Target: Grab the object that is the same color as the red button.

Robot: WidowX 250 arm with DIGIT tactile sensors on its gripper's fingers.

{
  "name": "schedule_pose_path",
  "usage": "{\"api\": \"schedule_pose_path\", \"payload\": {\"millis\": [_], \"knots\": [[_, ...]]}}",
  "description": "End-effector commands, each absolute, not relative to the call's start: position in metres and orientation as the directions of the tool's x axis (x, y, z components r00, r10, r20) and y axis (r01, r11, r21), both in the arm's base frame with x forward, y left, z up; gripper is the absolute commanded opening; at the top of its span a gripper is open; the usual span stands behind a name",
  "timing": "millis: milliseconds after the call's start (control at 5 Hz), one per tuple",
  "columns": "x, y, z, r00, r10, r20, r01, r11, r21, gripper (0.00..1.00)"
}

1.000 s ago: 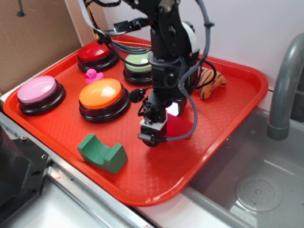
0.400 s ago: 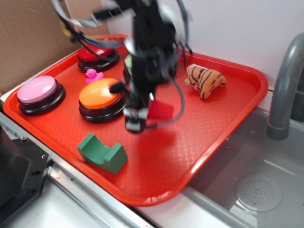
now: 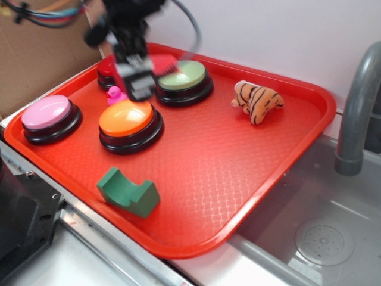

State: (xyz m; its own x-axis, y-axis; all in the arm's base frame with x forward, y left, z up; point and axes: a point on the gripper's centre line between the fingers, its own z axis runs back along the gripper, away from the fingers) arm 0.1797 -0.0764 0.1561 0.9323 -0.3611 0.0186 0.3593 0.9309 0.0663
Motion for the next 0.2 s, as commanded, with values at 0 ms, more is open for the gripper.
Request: {"api": "schedule_pose_path", "payload": {"millis": [0], "knots": [[0.1520, -0.0872, 0.1865, 0.997, 0.056, 0.048, -0.062, 0.992, 0.114, 0.00]]}}
